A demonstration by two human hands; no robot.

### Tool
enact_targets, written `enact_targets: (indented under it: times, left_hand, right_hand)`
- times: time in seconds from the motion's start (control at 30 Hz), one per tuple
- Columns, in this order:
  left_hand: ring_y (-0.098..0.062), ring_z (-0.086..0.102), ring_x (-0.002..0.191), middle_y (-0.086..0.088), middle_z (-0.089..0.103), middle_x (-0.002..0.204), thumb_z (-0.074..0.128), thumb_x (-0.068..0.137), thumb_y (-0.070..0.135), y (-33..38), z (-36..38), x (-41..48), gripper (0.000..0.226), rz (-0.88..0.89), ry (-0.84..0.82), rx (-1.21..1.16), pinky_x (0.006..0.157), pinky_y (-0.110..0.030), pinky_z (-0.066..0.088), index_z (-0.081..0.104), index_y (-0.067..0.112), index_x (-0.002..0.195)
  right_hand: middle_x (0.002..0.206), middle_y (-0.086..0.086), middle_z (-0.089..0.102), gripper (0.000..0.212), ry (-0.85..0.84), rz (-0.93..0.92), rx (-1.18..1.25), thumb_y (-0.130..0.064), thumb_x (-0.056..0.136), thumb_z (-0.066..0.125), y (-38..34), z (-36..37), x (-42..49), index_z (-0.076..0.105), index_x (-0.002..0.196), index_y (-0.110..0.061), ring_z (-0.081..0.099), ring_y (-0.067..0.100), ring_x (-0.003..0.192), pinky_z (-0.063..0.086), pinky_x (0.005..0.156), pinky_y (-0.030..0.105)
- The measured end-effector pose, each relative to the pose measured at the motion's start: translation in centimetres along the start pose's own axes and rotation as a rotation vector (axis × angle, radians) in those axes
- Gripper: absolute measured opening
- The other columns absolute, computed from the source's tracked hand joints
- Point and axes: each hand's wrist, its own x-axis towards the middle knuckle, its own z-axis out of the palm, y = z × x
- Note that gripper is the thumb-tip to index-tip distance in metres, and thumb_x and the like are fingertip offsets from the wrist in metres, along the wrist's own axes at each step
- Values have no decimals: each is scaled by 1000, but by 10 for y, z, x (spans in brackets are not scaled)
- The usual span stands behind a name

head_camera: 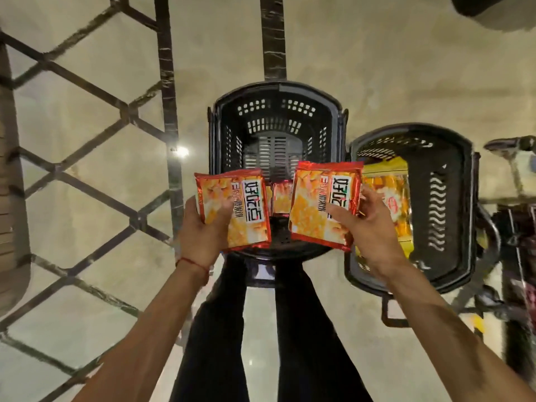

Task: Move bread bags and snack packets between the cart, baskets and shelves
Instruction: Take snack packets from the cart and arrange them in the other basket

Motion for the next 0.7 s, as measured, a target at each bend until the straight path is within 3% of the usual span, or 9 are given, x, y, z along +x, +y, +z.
enact_targets:
  times: [0.13, 0.23, 0.3, 0.4, 0.53, 0.7]
  left_hand:
    - [-17, 72, 109, -4, 72, 124, 74, 92, 27, -41, 31, 64, 51, 5, -13, 29, 90, -45, 62, 54, 10, 136]
    - [-9, 72, 105, -3, 71, 123, 71, 95, 24, -69, 56, 104, 48, 9, -33, 59, 88, -33, 62, 51, 11, 137]
    - [-13, 71, 109, -2, 68, 125, 71, 96, 26, -89, 69, 125, 50, 7, -45, 57, 91, -40, 61, 47, 12, 137]
    - [-15, 68, 114, 2, 67, 126, 73, 90, 45, -116, 84, 157, 62, -9, -41, 92, 97, -47, 57, 45, 18, 138]
    - [-15, 67, 114, 1, 66, 124, 69, 96, 28, -149, 102, 195, 47, -87, -20, 66, 102, -48, 55, 46, 17, 135]
    - [-14, 68, 113, 1, 68, 127, 67, 97, 28, -191, 112, 228, 48, -172, 18, 28, 97, -40, 58, 44, 20, 138]
  right_hand:
    - [119, -1, 76, 52, 22, 1, -10, -20, 92, 80, 31, 22, 81, 58, 139, -15, 76, 12, 103, 64, 83, 28]
    - [110, -6, 75, 39, 25, -34, -60, -10, 93, 77, 60, 44, 145, 60, 129, -13, 74, -1, 94, 60, 79, 19]
    - [107, -10, 72, 35, 13, -53, -93, -7, 95, 74, 77, 58, 184, 59, 125, -16, 71, -4, 90, 57, 77, 17]
    - [115, -6, 72, 44, -21, -48, -132, -12, 98, 72, 101, 76, 241, 55, 139, -10, 71, 2, 99, 60, 83, 21]
    - [119, -5, 72, 34, -30, -44, -171, -18, 99, 71, 129, 98, 305, 58, 130, -23, 71, 12, 109, 60, 98, 40]
    - [117, -3, 75, 34, 32, -29, -174, -19, 100, 71, 160, 125, 360, 62, 132, -17, 72, 13, 107, 58, 100, 40]
